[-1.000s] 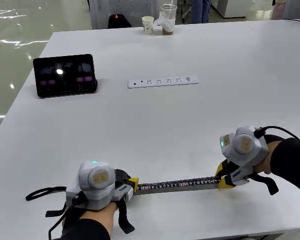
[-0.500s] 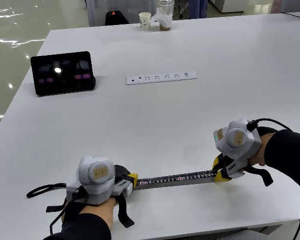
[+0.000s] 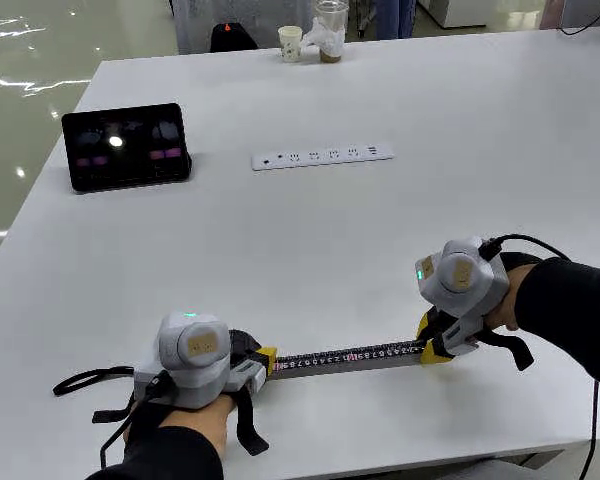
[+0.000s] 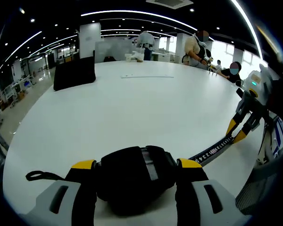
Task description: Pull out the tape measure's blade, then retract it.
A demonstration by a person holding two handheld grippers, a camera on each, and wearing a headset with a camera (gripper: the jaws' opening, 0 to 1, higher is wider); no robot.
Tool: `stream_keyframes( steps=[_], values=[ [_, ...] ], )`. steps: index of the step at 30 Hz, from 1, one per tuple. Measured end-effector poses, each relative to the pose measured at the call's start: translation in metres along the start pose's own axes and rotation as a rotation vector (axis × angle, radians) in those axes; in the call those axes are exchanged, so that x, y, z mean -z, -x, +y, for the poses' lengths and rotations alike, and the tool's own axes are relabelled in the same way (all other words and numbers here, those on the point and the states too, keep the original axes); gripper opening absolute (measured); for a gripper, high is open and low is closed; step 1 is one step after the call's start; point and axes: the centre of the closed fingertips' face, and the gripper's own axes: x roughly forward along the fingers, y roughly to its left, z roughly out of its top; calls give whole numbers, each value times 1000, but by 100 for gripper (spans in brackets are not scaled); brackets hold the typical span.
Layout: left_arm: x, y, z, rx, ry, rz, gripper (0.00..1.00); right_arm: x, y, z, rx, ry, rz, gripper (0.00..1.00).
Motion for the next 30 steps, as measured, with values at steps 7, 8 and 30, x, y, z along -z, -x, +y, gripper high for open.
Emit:
stream_keyframes(
  steps=[7,8,30],
  values=[
    [0,0,0,0,-3,2,63,-4,-2,0,-7,-2,1,11],
    [0,0,0,0,-3,3,63,-4,-2,1,-7,-1,1,11],
    [2,-1,-1,0,-15,12,63,-12,-6,0,1,-6,25,11]
  ],
)
